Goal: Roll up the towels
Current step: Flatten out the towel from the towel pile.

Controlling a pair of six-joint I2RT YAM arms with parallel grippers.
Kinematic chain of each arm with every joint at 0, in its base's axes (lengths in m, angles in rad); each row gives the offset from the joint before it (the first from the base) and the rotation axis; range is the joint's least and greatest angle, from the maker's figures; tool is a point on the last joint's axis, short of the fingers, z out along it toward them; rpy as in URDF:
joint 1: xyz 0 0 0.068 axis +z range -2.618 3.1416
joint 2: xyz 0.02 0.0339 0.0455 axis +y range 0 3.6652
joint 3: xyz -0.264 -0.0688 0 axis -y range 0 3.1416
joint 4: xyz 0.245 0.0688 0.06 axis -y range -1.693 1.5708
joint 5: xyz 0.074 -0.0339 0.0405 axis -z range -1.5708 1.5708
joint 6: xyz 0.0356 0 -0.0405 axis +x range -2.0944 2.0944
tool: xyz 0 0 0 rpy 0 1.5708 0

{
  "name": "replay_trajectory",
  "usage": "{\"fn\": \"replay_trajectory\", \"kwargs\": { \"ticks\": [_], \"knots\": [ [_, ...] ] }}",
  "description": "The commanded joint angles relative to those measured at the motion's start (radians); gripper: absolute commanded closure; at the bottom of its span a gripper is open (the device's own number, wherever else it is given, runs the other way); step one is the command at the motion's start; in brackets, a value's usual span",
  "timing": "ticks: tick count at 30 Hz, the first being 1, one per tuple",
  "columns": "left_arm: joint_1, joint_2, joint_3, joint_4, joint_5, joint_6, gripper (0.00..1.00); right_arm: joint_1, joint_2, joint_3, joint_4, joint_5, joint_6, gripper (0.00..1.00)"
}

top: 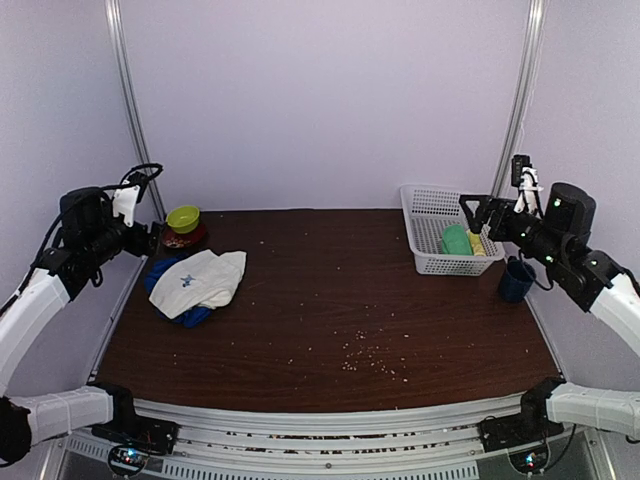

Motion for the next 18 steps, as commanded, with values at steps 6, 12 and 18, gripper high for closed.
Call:
{"fn": "replay_trajectory", "kwargs": {
  "ticks": [6, 12, 18],
  "knots": [
    [0.013, 0.084, -0.043, 0.091, 0.029, 0.089, 0.02, 0.015, 0.258, 0.013, -0.001, -0.086, 0.038, 0.0],
    [0.015, 0.199, -0.055, 0.066, 0.065, 0.14, 0.02, 0.054, 0.432, 0.038, -0.033, 0.026, 0.014, 0.0],
    [0.015, 0.33, -0.045, 0.066, 0.063, 0.151, 0.02, 0.147, 0.524, 0.037, -0.028, 0.176, 0.006, 0.0]
  ]
}}
